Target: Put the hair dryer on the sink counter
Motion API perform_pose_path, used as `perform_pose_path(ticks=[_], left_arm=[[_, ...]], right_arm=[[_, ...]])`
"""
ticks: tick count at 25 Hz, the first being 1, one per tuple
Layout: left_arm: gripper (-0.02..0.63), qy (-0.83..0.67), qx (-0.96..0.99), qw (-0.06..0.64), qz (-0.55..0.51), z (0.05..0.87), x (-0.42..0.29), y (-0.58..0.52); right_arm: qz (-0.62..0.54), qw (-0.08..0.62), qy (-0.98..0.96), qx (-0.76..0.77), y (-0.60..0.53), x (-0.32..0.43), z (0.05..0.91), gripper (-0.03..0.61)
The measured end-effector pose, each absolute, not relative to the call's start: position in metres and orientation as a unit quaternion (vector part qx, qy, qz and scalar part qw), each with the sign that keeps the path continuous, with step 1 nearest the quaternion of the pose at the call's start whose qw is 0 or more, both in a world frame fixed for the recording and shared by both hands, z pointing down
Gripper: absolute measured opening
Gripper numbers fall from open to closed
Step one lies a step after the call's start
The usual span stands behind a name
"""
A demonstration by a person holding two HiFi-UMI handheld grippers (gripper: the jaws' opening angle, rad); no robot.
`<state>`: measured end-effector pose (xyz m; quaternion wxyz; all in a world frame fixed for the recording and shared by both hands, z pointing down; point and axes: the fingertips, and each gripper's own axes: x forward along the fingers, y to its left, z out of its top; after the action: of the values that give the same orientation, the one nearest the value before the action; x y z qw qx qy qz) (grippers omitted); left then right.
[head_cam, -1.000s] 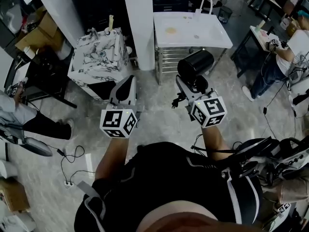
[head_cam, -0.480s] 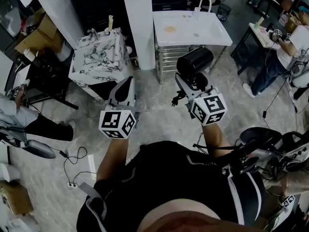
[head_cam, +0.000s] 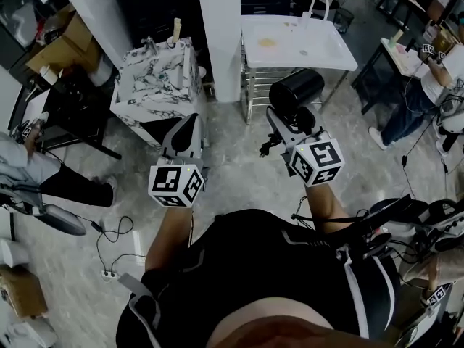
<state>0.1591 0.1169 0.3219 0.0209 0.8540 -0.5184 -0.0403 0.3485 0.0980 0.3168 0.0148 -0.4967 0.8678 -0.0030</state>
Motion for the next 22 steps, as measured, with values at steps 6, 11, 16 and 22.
perform_pose_path(ticks=[6, 11, 16, 22], left_arm=[[0.005, -0.527, 0.848, 0.02, -0.048, 0.322, 0.131, 0.116], [0.005, -0.531, 0.845, 0.024, -0.051, 0.327, 0.108, 0.116], [0.005, -0.543, 0.838, 0.013, -0.046, 0.325, 0.087, 0.115], [0.005, -0.532, 0.846, -0.005, -0.04, 0.324, 0.07, 0.118]], right_arm=[[-0.001, 0.014, 0.868, -0.496, 0.096, 0.328, 0.317, 0.29], [0.006, 0.014, 0.867, -0.498, 0.093, 0.309, 0.317, 0.29], [0.01, 0.009, 0.868, -0.496, 0.092, 0.29, 0.312, 0.29], [0.021, -0.004, 0.867, -0.498, 0.093, 0.266, 0.313, 0.29]])
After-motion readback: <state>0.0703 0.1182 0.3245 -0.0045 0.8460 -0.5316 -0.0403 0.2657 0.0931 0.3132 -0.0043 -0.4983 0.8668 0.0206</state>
